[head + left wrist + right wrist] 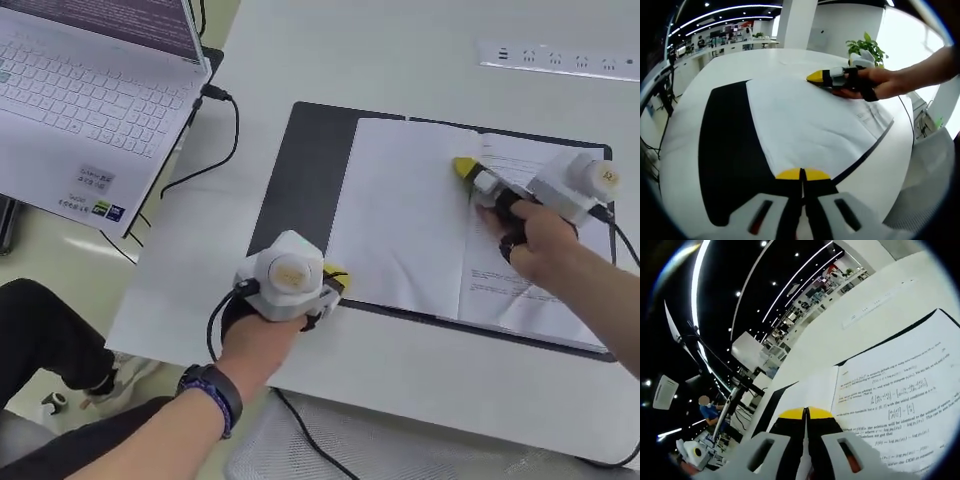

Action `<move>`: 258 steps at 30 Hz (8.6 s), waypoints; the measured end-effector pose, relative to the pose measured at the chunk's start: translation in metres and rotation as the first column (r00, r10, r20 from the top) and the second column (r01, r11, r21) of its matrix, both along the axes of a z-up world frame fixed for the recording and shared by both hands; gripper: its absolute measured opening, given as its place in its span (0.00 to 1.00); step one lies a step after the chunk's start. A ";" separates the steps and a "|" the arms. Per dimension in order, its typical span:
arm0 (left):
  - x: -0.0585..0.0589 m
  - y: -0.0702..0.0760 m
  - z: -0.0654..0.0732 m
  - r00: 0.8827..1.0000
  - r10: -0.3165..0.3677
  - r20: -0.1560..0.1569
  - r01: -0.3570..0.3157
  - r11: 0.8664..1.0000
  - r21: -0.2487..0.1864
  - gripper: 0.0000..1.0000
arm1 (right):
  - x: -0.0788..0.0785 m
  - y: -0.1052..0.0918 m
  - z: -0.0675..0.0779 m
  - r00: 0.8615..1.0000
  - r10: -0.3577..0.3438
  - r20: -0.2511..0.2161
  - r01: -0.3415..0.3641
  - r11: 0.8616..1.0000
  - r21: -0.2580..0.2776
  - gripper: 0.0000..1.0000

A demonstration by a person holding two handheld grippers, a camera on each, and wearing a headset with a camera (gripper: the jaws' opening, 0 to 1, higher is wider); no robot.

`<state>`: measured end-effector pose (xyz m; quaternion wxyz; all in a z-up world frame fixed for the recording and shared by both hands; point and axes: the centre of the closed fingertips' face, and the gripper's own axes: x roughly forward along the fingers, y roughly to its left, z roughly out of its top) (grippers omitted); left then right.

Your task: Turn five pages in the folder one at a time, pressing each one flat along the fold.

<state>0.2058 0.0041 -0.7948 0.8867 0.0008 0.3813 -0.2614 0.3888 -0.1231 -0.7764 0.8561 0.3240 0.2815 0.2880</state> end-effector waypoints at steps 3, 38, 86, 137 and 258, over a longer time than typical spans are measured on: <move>0.000 0.000 0.000 1.000 0.009 0.001 -0.009 1.000 -0.002 0.00 | -0.022 0.001 0.010 1.000 -0.001 -0.011 0.001 1.000 0.022 0.00; -0.003 -0.001 0.004 0.999 0.036 -0.003 -0.036 0.999 -0.018 0.00 | -0.142 0.009 0.015 0.990 0.133 -0.047 -0.134 0.991 -0.020 0.00; -0.004 -0.001 0.002 1.000 0.014 -0.005 -0.014 1.000 0.010 0.00 | -0.194 0.007 -0.006 0.979 0.196 -0.062 -0.200 0.978 -0.067 0.00; -0.020 0.030 0.085 0.989 0.066 0.134 -0.065 0.998 -0.013 0.34 | -0.207 -0.118 0.060 0.981 0.168 0.095 -0.119 0.914 -0.387 0.49; 0.006 -0.105 0.134 0.964 -0.189 0.185 0.209 0.973 -0.094 0.76 | -0.239 -0.188 0.107 0.985 0.023 0.172 0.041 0.934 -0.355 0.69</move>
